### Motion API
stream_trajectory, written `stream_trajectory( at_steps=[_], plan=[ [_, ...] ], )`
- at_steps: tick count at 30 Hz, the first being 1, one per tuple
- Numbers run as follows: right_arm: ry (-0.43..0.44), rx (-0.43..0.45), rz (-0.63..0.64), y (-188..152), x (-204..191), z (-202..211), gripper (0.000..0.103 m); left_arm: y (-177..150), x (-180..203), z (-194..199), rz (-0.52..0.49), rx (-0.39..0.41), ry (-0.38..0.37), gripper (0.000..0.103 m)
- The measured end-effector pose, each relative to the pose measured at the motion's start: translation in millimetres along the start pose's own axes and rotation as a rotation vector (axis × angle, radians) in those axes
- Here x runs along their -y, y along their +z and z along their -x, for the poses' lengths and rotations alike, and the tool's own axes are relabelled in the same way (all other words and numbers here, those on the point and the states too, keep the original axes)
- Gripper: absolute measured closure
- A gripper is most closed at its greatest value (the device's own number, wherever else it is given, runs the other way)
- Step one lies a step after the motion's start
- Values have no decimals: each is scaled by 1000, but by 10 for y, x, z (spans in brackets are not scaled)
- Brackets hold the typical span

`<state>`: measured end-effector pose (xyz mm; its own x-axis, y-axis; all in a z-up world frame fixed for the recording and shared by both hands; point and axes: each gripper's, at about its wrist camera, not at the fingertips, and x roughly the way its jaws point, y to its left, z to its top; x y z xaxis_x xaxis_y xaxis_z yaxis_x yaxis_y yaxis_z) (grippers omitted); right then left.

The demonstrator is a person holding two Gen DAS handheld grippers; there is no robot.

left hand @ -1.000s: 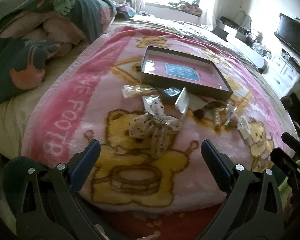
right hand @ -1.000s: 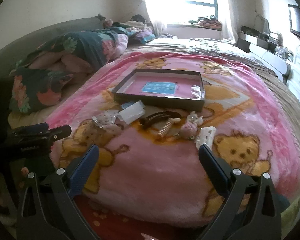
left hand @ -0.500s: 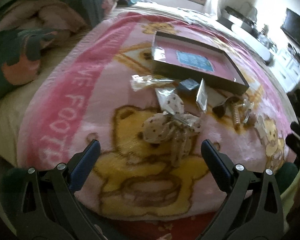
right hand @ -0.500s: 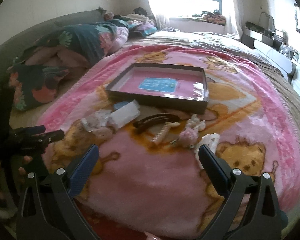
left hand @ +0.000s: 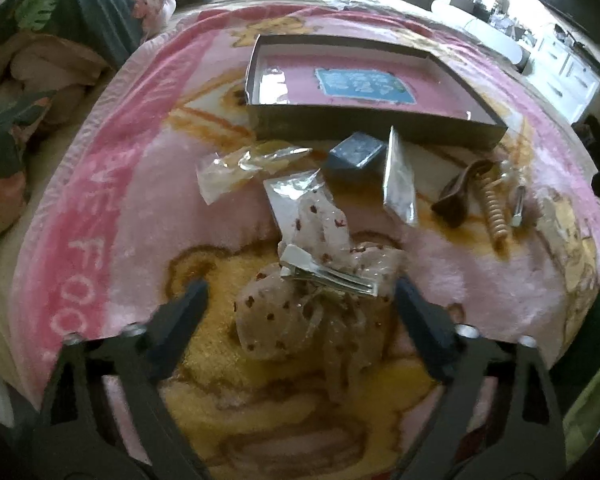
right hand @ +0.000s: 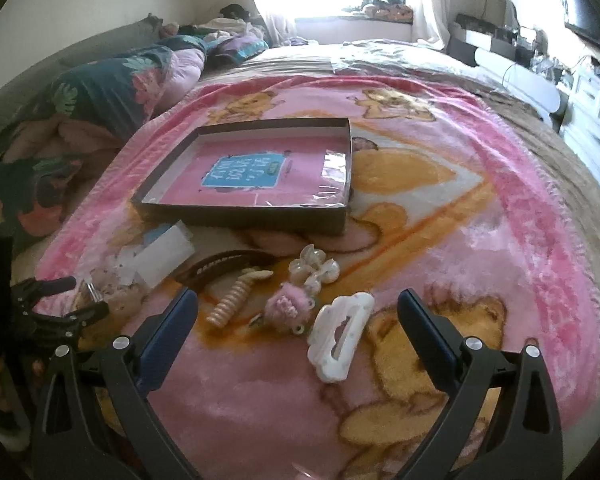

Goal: Organize jewelry
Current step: 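Grasp the polka-dot organza pouch with the left tool while the right tool grasps the pearl flower clip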

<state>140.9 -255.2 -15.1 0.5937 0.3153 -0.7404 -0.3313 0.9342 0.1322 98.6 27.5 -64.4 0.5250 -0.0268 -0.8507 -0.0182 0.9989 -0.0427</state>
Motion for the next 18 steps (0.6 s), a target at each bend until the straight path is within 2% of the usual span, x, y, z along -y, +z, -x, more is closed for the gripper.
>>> stream_trajectory(
  at_steps=[4, 6, 8, 9, 13, 18],
  plan=[
    [28, -15, 2, 52, 42, -132, 5, -4, 7, 0, -18, 8, -12, 57],
    [31, -30, 4, 99, 68, -247, 9, 2, 6, 38, -21, 25, -27, 69],
    [58, -68, -11, 140, 104, -387, 17, 17, -8, 94, -19, 47, -35, 74],
    [69, -94, -27, 160, 130, -482, 18, 31, -8, 109, -20, 54, -32, 79],
    [91, -173, -80, 175, 214, -811, 33, 87, -46, 204, -8, 85, -48, 82],
    [126, -212, -154, 151, 299, -1022, 47, 171, -65, 297, 0, 109, -60, 82]
  ],
)
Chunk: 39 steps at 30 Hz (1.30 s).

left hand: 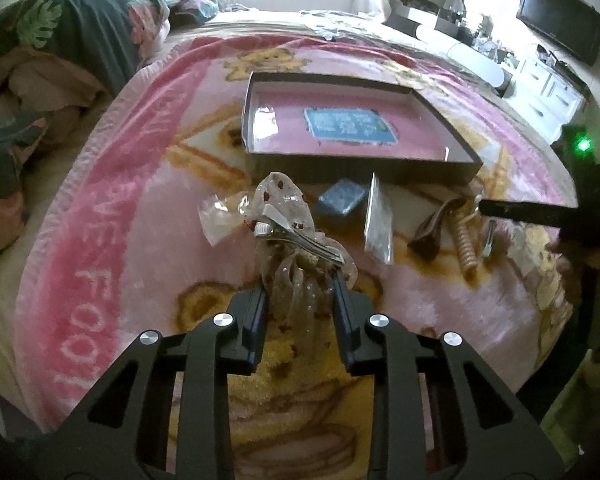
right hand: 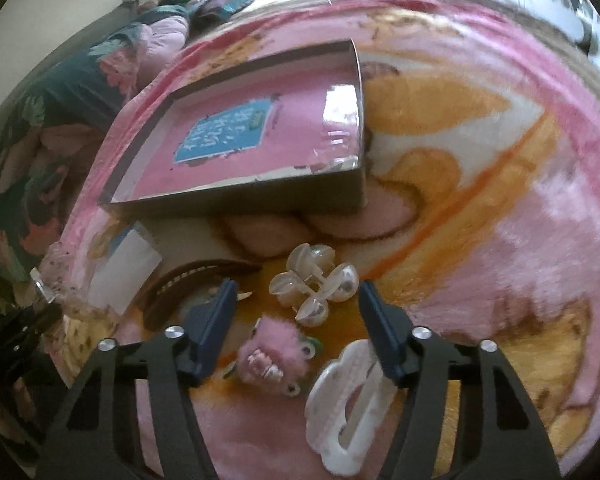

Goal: Organize jewelry
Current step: 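Grasp the polka-dot organza pouch with the left tool while the right tool grasps the pearl flower clip, then carry the pouch and pearl clip over the box and open both tools inside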

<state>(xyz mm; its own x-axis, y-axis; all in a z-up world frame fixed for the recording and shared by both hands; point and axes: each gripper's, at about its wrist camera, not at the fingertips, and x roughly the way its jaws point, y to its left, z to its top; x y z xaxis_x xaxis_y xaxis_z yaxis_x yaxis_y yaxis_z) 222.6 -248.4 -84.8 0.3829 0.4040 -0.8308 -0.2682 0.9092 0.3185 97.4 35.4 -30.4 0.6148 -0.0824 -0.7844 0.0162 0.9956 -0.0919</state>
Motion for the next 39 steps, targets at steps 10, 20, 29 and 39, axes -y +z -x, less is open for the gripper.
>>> stream_trajectory(
  at_steps=[10, 20, 29, 39],
  plan=[
    [30, 43, -47, 73, 156, -6, 71, 198, 100, -12, -11, 19, -12, 82],
    [47, 152, -95, 41, 371, 364, 75, 383, 215, -29, -25, 40, -37, 82],
    [48, 264, -58, 189, 311, 764, 75, 640, 249, -87, -30, 59, -50, 82],
    [32, 306, 15, 607, 36, 800, 75, 1135, 57, -203, 11, 92, -66, 81]
  ],
)
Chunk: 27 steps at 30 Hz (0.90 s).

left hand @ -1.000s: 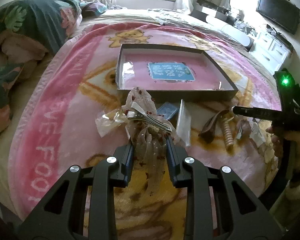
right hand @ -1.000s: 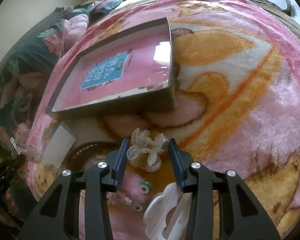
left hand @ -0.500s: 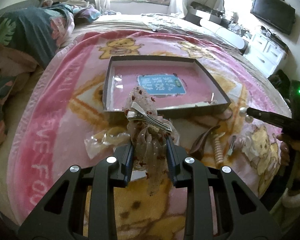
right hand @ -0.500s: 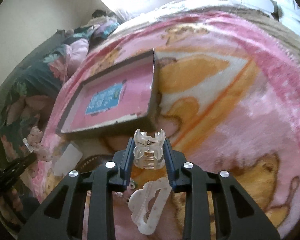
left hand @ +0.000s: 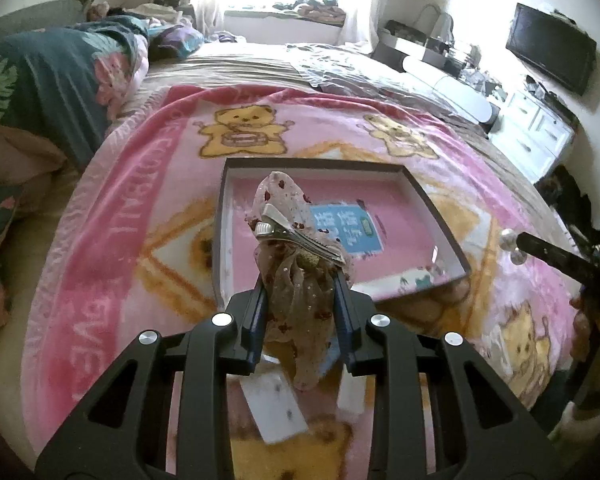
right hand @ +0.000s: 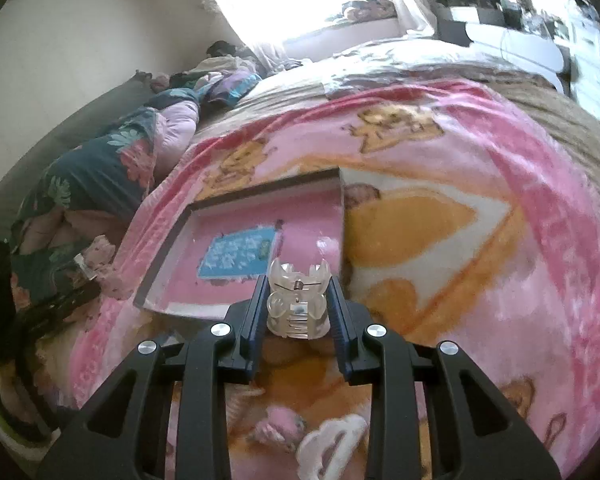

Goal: Organize jewelry
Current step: 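Carry the pouch and pearl clip over the box and open both tools inside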

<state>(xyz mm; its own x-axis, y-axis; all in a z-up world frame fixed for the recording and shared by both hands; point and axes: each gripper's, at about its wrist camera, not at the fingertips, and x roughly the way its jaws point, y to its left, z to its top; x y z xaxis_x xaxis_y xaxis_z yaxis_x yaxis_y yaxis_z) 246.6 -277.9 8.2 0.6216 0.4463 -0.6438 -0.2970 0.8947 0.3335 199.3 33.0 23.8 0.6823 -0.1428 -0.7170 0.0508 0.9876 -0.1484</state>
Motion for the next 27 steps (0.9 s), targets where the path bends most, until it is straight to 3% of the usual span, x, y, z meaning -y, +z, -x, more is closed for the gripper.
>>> stream_trajectory(
  at_steps=[8, 20, 27],
  plan=[
    [-4, -10, 35, 226, -184, -253, 75, 206, -96, -329, 9, -21, -4, 81],
    [-60, -88, 62, 254, -336, -805, 75, 189, -41, -885, -18, -92, -15, 75],
    [-110, -143, 66, 162, -351, -1132, 75, 125, -113, -1037, -15, -131, 6, 51]
  ],
)
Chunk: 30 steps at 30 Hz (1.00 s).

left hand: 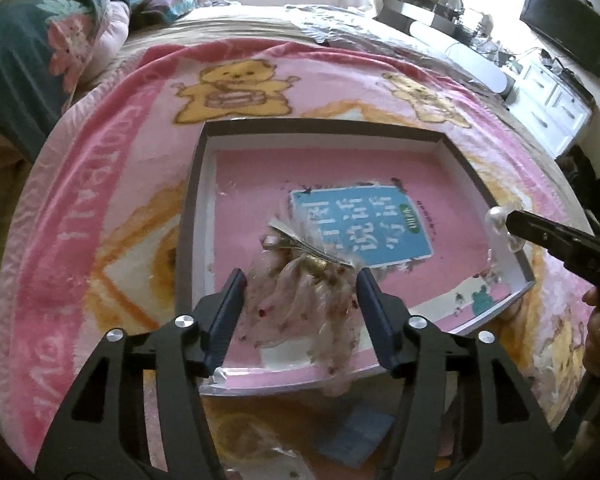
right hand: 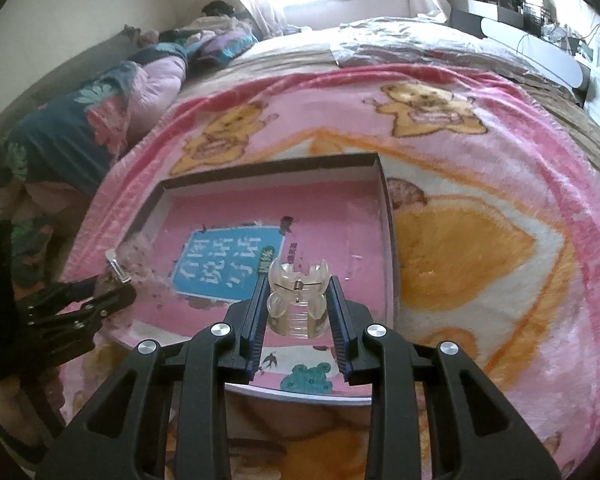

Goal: Organize jewelry
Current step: 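Carry the pouch and pearl clip over the box and open both tools inside, then withdraw both open tools from the box back toward the remaining items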

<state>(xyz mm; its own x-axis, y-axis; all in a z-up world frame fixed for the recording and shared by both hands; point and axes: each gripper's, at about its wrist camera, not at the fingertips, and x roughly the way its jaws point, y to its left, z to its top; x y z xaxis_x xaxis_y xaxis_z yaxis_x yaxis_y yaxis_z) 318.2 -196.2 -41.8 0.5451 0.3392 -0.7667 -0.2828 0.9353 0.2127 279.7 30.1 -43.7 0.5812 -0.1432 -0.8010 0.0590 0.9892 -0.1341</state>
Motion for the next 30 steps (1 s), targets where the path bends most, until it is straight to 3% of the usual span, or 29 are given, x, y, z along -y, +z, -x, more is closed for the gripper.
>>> stream_trajectory(
  at_steps=[3, 9, 13, 23, 30],
  plan=[
    [-24, -12, 5, -40, -17, -94, 75, 15, -61, 13, 10, -5, 7, 37],
    [-52, -27, 15, -156, -19, -193, 75, 13, -121, 172, 31, 4, 8, 20],
    [-60, -25, 18, -207, -19, -187, 74, 20, -127, 282, 28, 13, 21, 16],
    [-27, 81, -10, -278, -28, 336, 28, 49, -114, 628, 36, 68, 14, 9],
    [-15, 169, -15, -411, -66, 848, 17, 14, -90, 916, 46, 117, 24, 9]
  ],
)
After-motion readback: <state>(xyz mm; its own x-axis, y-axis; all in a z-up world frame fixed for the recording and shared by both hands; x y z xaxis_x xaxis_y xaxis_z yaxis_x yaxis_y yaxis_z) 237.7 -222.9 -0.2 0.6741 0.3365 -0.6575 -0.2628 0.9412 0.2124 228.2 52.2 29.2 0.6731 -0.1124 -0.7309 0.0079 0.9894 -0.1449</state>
